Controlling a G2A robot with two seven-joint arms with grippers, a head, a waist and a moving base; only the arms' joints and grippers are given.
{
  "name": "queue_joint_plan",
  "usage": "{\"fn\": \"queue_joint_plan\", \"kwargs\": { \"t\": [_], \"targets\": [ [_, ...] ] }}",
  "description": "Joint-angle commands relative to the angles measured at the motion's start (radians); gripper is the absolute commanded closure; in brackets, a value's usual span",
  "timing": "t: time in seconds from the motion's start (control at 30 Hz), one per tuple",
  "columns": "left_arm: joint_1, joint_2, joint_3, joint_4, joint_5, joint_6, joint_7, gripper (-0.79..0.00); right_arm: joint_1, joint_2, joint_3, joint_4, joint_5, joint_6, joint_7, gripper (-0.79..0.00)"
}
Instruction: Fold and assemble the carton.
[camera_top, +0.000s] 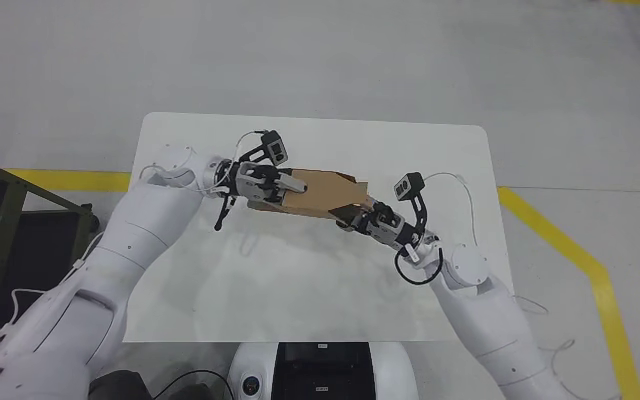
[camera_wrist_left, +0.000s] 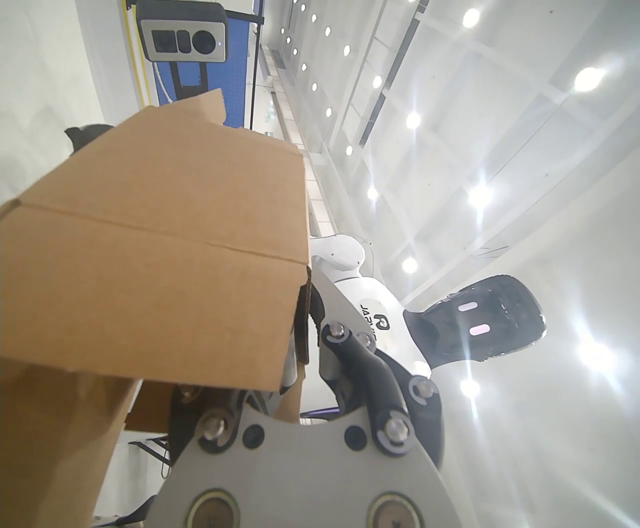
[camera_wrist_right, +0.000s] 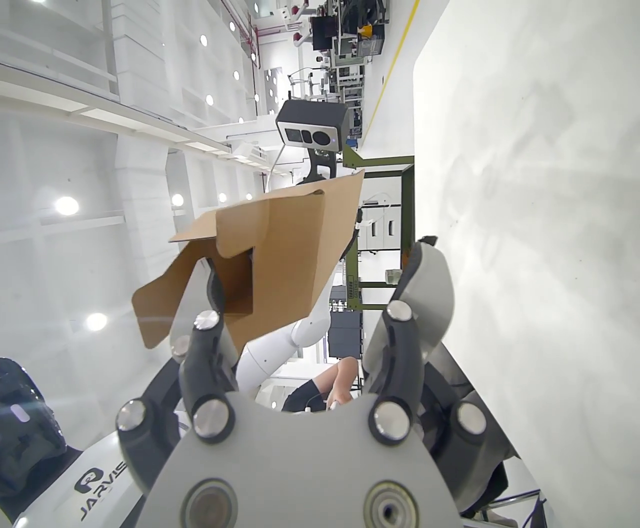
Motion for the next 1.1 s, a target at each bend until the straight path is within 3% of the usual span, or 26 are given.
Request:
{"fn": "queue_joint_plan", "kwargs": {
  "t": [0.0, 0.17, 0.27, 0.63, 1.07],
  "targets": [
    [-0.002, -0.002, -0.002, 0.005, 0.002, -0.004, 0.000, 0.000, -0.003, 0.000, 0.005, -0.001, 0.003, -0.005, -0.004, -0.653],
    [-0.002, -0.002, -0.009, 0.022, 0.011, -0.014, 0.000, 0.000, -0.009, 0.002, 0.026, -0.010, 0.009, -0.018, -0.014, -0.699],
    [-0.004, 0.000, -0.014, 0.029, 0.027, -0.029, 0.000, 0.000, -0.011, 0.004, 0.041, -0.022, 0.011, -0.029, -0.010, -0.785],
    [-0.007, 0.015, 0.006, 0.017, 0.102, -0.097, 0.000, 0.000, -0.024, 0.008, 0.114, -0.084, 0.137, -0.034, 0.014, -0.785],
    [-0.028, 0.021, 0.049, 0.029, 0.065, -0.114, 0.000, 0.000, -0.030, -0.003, 0.066, -0.116, 0.238, 0.007, 0.062, -0.785]
  ]
}}
